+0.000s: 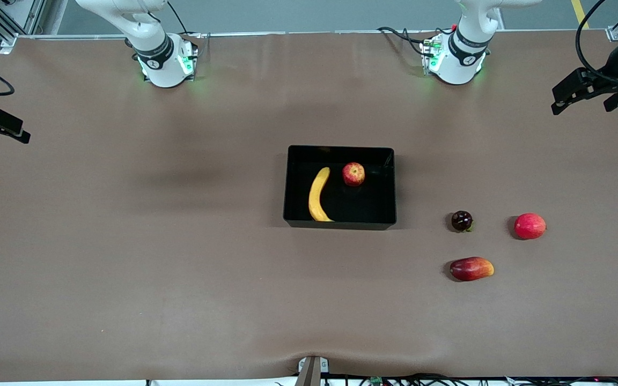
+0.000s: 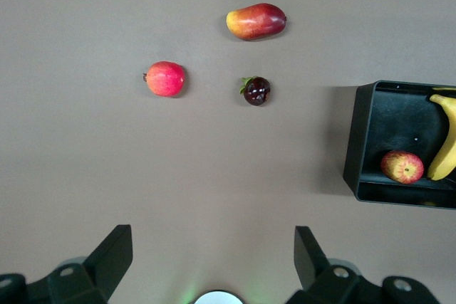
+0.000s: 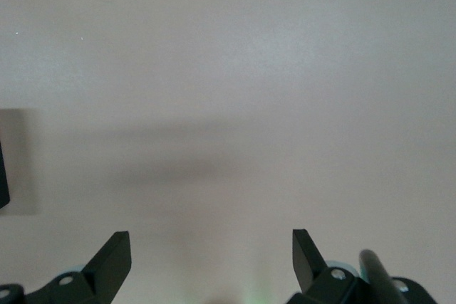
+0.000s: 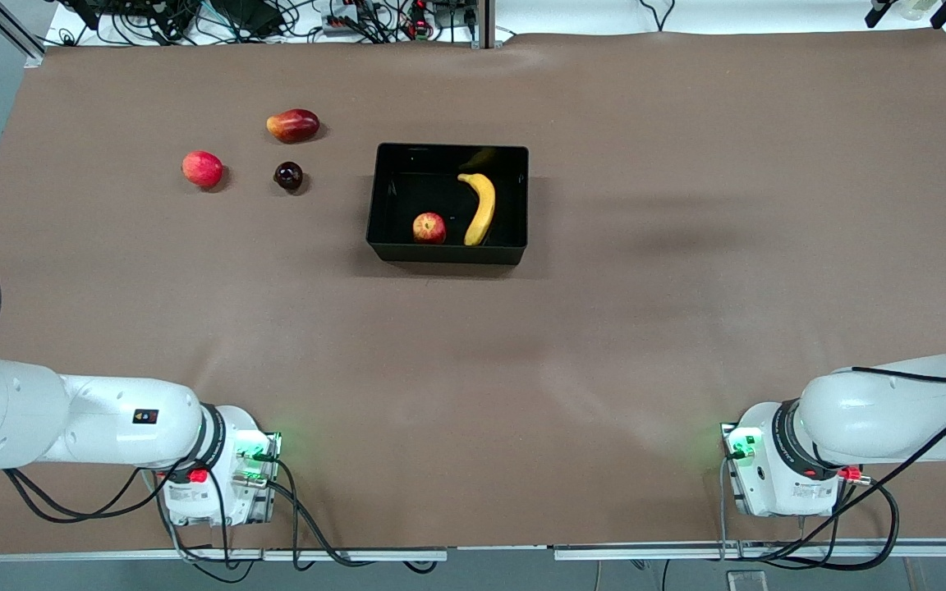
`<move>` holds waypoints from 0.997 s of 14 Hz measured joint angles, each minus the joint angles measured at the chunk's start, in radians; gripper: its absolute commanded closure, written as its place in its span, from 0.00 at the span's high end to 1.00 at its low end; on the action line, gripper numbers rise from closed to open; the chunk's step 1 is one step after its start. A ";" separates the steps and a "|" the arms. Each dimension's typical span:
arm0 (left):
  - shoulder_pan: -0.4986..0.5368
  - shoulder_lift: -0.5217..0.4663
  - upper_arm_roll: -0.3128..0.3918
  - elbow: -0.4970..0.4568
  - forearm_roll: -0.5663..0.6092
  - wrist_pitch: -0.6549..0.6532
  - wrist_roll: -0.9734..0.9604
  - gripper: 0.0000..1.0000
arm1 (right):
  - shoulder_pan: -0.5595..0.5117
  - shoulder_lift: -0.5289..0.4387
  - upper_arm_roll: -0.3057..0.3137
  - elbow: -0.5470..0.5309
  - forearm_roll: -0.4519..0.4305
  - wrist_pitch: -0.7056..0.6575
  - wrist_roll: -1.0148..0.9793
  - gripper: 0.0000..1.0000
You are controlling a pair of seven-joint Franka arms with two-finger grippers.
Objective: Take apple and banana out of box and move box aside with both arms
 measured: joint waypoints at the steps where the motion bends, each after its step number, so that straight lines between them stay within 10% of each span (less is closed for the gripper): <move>1: 0.000 0.000 0.000 0.002 0.000 0.000 0.000 1.00 | 0.002 -0.001 -0.005 0.000 0.000 -0.001 0.000 1.00; 14: -0.014 0.111 -0.013 0.001 -0.017 0.031 -0.001 1.00 | 0.009 -0.002 -0.010 0.000 0.000 -0.002 0.000 1.00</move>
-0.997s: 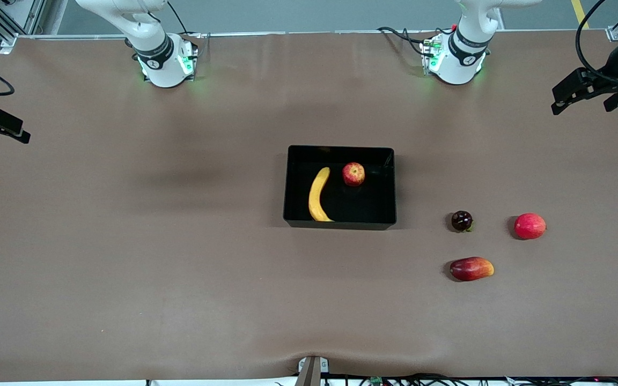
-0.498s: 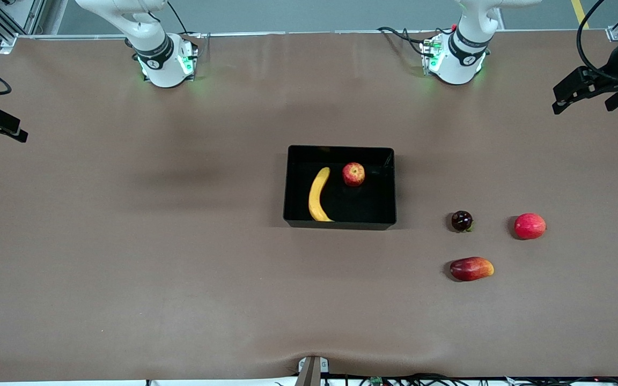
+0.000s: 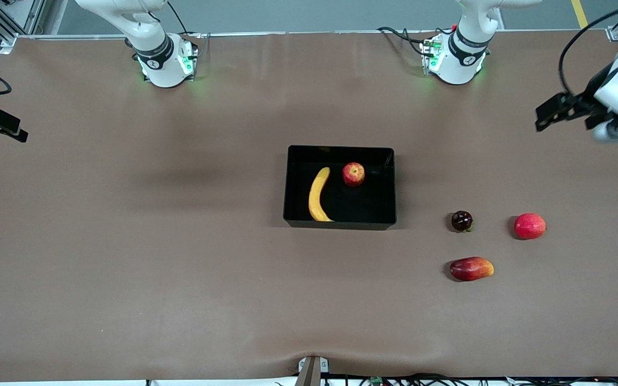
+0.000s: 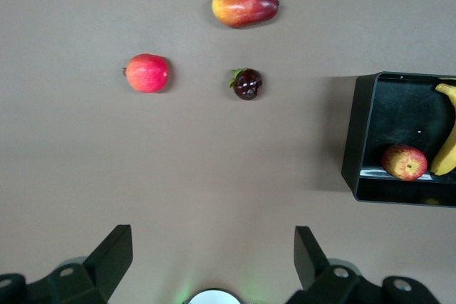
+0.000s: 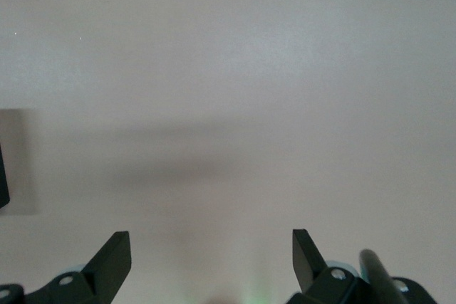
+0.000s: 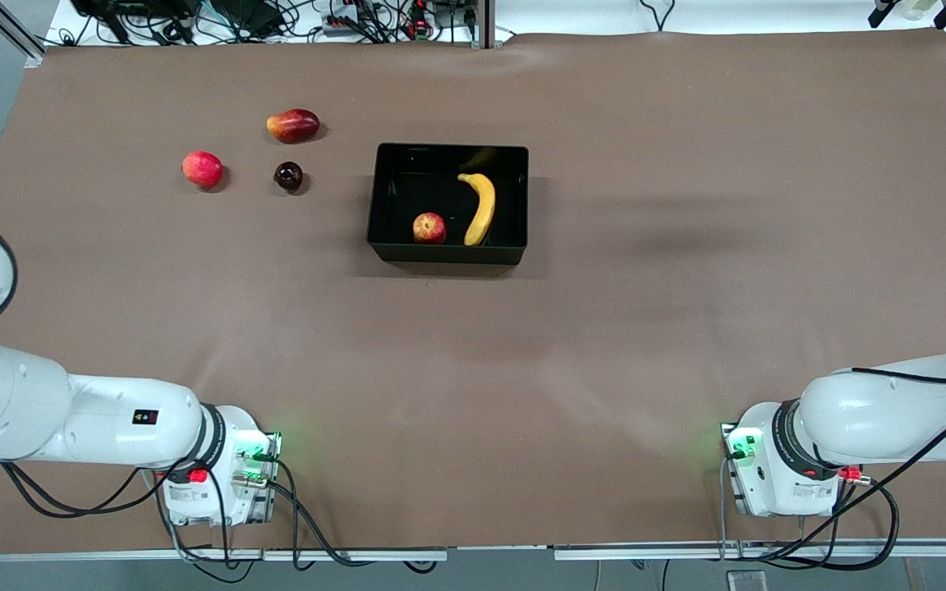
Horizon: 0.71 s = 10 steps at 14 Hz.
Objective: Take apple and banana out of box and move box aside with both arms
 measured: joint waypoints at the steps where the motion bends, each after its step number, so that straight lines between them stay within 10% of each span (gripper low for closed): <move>1: -0.011 0.026 -0.012 0.000 -0.002 0.018 -0.001 1.00 | 0.000 0.000 0.000 0.000 0.000 0.000 0.000 1.00; 10: -0.266 0.269 -0.085 -0.033 0.004 0.272 -0.374 1.00 | 0.002 0.000 -0.001 0.000 0.000 0.000 0.000 1.00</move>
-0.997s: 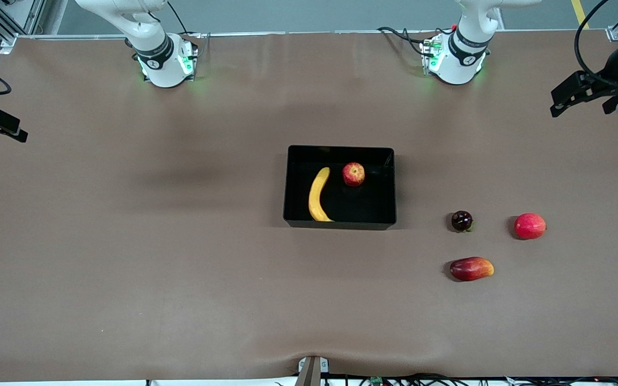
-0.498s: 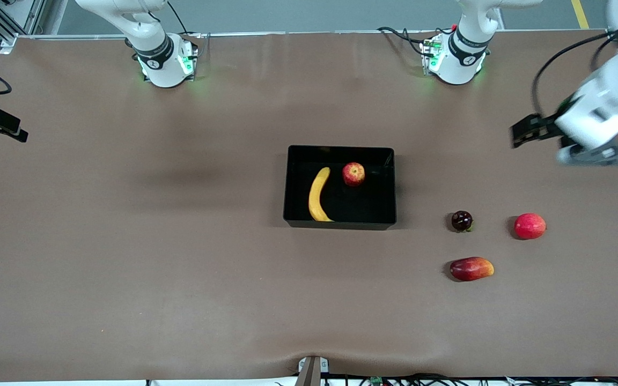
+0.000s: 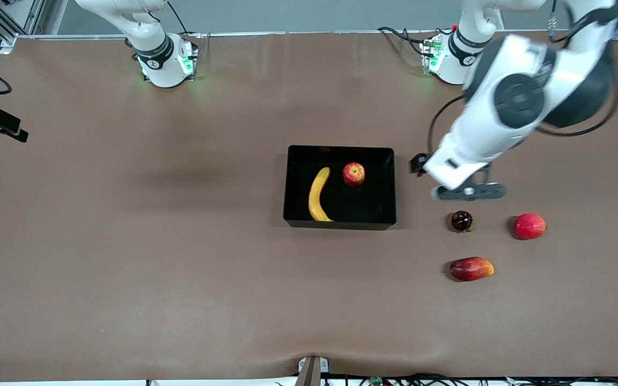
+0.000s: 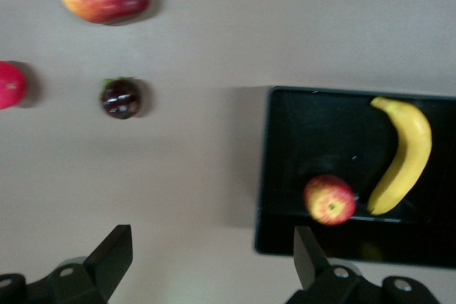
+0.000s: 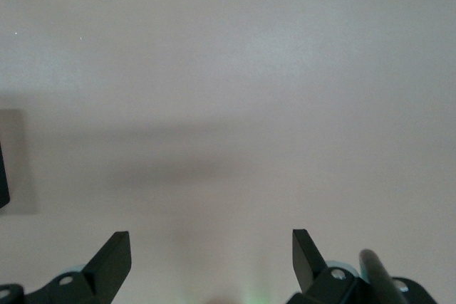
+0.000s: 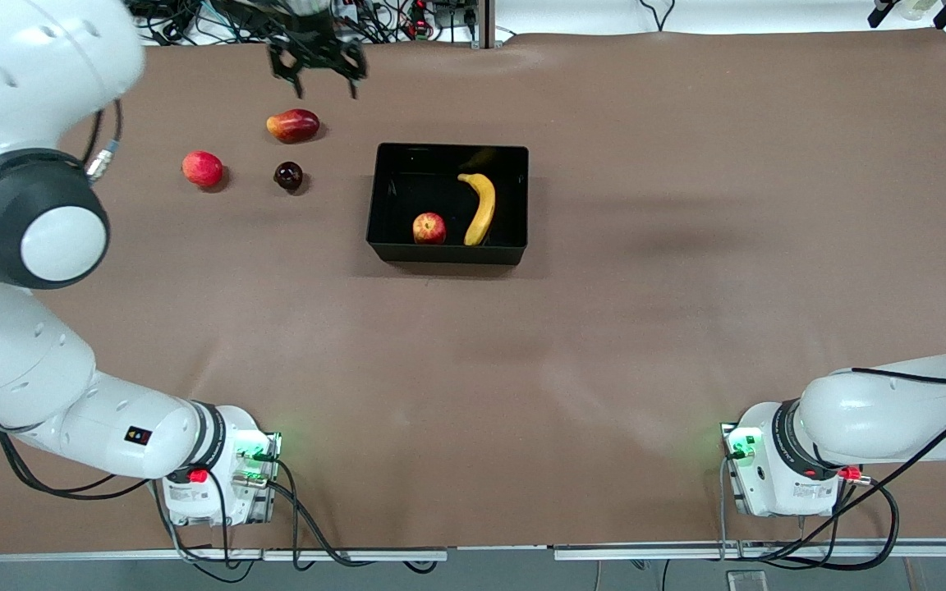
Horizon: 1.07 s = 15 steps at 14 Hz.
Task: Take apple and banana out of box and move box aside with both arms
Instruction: 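Reach the left gripper into the black box over the apple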
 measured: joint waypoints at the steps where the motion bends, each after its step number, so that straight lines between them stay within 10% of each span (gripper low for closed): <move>1: -0.030 0.018 -0.001 -0.010 0.000 0.036 -0.048 1.00 | 0.000 0.000 0.000 0.000 0.000 0.000 0.000 1.00; 15: -0.190 0.173 -0.003 -0.290 0.015 0.472 -0.248 1.00 | 0.000 0.000 -0.002 -0.001 0.000 0.000 0.000 1.00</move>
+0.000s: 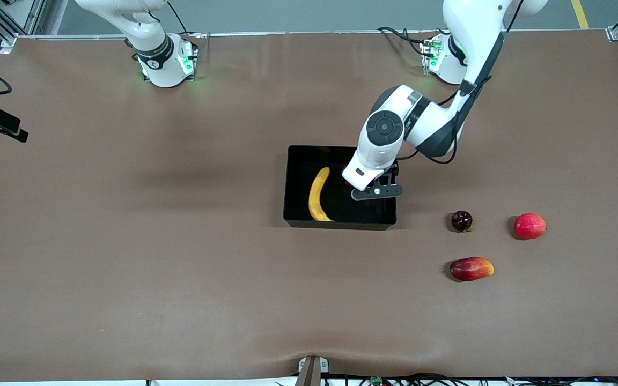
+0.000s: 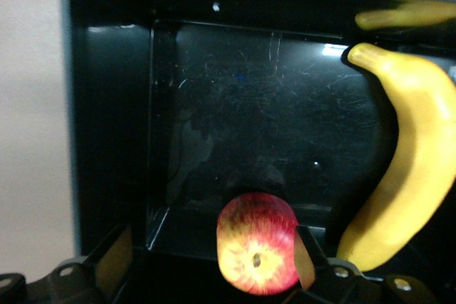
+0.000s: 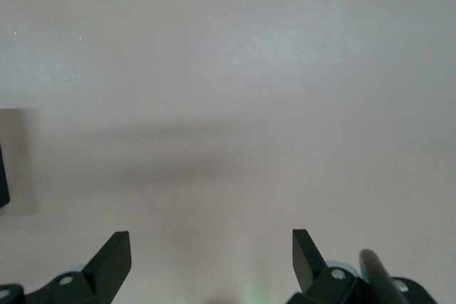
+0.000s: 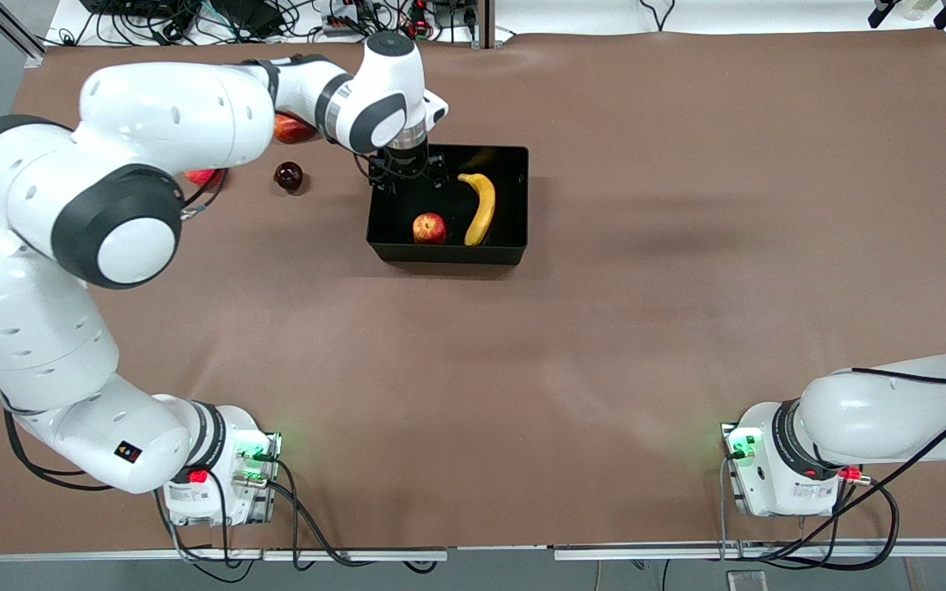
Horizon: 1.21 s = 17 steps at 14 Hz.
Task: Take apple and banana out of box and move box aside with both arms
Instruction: 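Reach the left gripper into the black box over the apple, then grasp the red-yellow apple with the left gripper and lift it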
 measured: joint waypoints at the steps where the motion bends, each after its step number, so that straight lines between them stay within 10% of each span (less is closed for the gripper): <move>1: -0.001 0.018 -0.002 0.000 0.000 0.021 -0.016 1.00 | 0.000 0.000 0.000 0.000 0.000 0.000 0.000 1.00; 12: -0.004 0.107 -0.054 -0.017 0.000 0.095 -0.107 1.00 | 0.000 0.000 -0.003 0.000 0.000 0.000 0.000 1.00; 15: -0.006 0.110 -0.062 -0.032 0.000 0.092 -0.104 0.17 | 0.000 0.000 -0.003 0.000 0.000 0.000 0.000 1.00; 17: -0.007 0.108 -0.064 -0.032 0.000 0.091 -0.092 0.00 | 0.000 0.000 -0.003 0.000 0.000 0.000 0.000 1.00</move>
